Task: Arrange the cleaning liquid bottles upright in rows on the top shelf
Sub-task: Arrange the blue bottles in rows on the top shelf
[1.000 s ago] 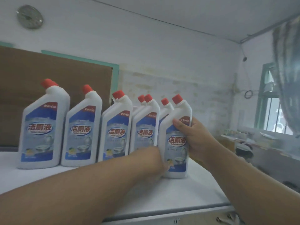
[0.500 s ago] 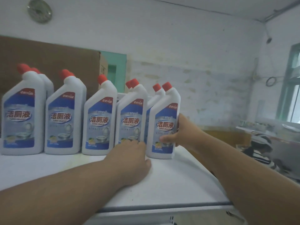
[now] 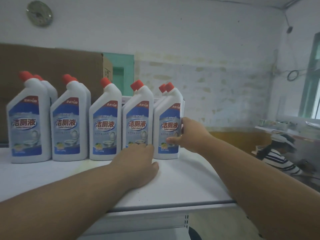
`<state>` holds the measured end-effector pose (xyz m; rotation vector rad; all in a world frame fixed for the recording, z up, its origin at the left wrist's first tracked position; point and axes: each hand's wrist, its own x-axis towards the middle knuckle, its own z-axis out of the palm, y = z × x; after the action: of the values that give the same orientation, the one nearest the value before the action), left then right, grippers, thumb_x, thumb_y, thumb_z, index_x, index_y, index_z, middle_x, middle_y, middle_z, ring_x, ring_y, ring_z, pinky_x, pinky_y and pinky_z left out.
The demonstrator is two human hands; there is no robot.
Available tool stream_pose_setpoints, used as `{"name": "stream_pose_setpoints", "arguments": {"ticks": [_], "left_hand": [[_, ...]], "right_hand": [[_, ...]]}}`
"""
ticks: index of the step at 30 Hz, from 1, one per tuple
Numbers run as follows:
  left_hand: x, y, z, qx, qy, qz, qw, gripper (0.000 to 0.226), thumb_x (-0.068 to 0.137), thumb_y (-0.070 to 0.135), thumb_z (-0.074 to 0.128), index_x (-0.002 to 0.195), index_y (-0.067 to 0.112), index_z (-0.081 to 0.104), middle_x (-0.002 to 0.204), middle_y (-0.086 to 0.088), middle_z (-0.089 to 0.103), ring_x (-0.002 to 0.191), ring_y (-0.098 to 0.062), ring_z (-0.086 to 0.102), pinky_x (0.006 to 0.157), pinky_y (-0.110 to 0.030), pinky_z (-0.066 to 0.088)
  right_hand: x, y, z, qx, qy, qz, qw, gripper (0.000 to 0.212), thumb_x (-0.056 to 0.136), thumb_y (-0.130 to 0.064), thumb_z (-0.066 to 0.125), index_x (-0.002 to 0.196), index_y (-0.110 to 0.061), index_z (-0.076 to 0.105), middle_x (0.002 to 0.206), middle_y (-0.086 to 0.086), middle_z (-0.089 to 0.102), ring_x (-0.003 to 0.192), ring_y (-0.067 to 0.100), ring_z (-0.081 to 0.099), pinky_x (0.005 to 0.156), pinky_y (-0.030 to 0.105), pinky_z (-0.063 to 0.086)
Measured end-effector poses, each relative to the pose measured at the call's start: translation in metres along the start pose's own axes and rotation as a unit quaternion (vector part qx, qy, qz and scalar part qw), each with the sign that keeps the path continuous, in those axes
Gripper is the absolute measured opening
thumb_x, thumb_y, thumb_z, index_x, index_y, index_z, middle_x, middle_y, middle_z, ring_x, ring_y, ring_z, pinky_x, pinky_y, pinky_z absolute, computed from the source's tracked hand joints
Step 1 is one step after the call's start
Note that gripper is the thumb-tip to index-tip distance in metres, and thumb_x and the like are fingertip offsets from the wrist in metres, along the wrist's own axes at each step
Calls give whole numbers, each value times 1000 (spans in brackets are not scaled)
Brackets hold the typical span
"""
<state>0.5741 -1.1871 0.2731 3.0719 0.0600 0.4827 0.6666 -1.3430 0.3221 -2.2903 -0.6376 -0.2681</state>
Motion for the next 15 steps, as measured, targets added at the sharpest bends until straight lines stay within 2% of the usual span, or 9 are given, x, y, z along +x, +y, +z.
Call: {"name": "stream_pose_setpoints", "arguments": {"ticks": [2,4,7,11,15], "left_hand": [[0,0,0,-5,10,3,1000,28,97,48,43,115,26,48,119,1,59,105,-21,52,97,-41,48],[-1,0,-1,-20,24,10,999,25,97,47,46,112,28,48,115,4,59,102,-18,54,96,-41,50],[-3,0,-6,-39,48,28,998,21,96,45,52,108,28,49,109,7,59,98,-15,56,93,-38,52],[-17,-14,-25,-42,78,37,995,19,94,46,59,100,32,47,97,14,54,88,-9,55,90,-31,53],[-63,-64,-53,-4,83,17,996,21,94,49,59,101,36,44,100,17,54,91,-9,56,94,-28,51]], "right_hand": [[-12,-5,-4,-14,24,-7,1000,50,81,-30,82,112,-28,43,103,-9,56,91,16,61,88,39,57],[-25,-9,-7,-34,64,-24,997,52,84,-32,79,117,-27,38,104,-8,49,93,16,58,86,36,56],[-43,-19,-7,-56,95,-79,991,55,87,-35,74,130,-24,41,114,-7,50,99,13,56,87,32,55],[-56,-49,1,-74,133,-164,975,49,88,-40,72,126,-27,45,113,-11,51,99,11,57,87,28,55],[-63,-110,27,-49,144,-238,959,46,88,-41,72,125,-27,48,114,-12,53,100,8,54,86,21,50]]}}
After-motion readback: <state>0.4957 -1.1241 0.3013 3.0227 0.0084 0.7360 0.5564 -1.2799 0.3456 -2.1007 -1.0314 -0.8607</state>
